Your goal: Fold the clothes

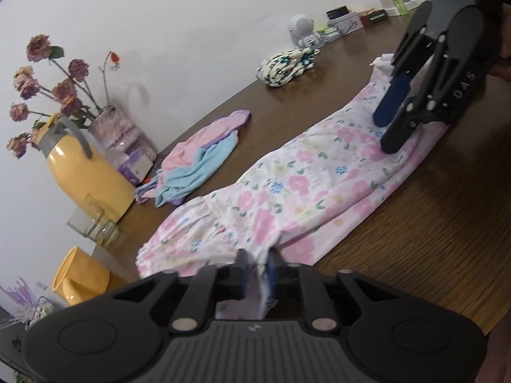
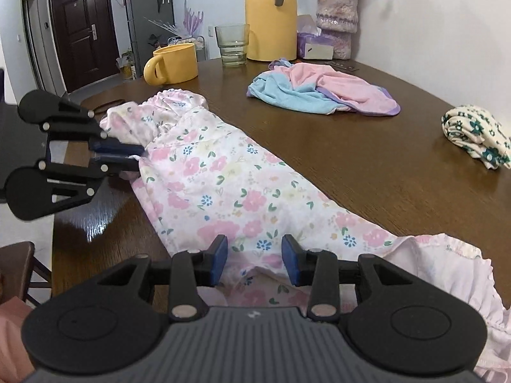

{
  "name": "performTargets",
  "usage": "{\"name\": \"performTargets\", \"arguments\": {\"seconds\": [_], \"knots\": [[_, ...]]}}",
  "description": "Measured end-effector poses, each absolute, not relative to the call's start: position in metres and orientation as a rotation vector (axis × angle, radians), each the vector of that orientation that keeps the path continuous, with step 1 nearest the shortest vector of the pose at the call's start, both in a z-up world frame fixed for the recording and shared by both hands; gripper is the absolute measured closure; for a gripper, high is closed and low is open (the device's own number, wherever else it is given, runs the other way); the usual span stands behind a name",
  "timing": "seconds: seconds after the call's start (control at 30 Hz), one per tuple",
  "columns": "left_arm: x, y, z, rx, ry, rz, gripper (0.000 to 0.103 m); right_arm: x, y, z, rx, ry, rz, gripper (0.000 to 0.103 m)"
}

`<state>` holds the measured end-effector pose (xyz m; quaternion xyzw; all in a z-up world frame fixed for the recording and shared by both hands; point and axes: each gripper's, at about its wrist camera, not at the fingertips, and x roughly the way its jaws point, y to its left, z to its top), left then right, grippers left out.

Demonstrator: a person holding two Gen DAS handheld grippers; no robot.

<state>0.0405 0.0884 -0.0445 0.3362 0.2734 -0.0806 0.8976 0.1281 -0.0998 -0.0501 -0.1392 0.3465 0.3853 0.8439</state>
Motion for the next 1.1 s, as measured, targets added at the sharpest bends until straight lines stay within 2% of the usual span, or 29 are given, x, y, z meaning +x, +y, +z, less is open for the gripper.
{"name": "performTargets", "arguments": {"seconds": [0.1,0.3,0.33,0.4,0.43,0.53,0.7,0.83,0.93,1.0,1.1], "knots": [[0.038,0.089,-0.045,0.746,0.55,-0.135,0.063,0.124,-0.102,-0.051,-0.288,0.727,0.815,0.064],[0.042,0.09,-0.048,0.903,0.566,-0.1,0.06,0.123,-0.104,-0.05,-0.284,0.72,0.817,0.064],[0.043,0.092,-0.047,0.921,0.571,-0.096,0.062,0.123,-0.104,-0.05,-0.284,0.719,0.817,0.064],[0.044,0.094,-0.046,0.966,0.577,-0.085,0.073,0.121,-0.105,-0.049,-0.287,0.717,0.817,0.064],[0.044,0.096,-0.047,0.989,0.579,-0.074,0.074,0.121,-0.104,-0.049,-0.289,0.717,0.817,0.064],[0.053,0.109,-0.046,1.024,0.611,-0.002,0.095,0.118,-0.104,-0.049,-0.291,0.715,0.816,0.064],[0.068,0.128,-0.043,0.889,0.689,-0.001,0.098,0.115,-0.104,-0.049,-0.296,0.711,0.812,0.064],[0.073,0.138,-0.042,0.814,0.699,0.054,0.091,0.114,-0.104,-0.049,-0.3,0.705,0.813,0.064],[0.075,0.146,-0.038,0.744,0.699,0.094,0.075,0.113,-0.104,-0.048,-0.303,0.701,0.814,0.064],[0.076,0.153,-0.034,0.682,0.697,0.126,0.054,0.113,-0.104,-0.049,-0.303,0.699,0.813,0.064],[0.075,0.168,-0.021,0.53,0.696,0.174,0.05,0.112,-0.104,-0.049,-0.305,0.694,0.813,0.064]]}}
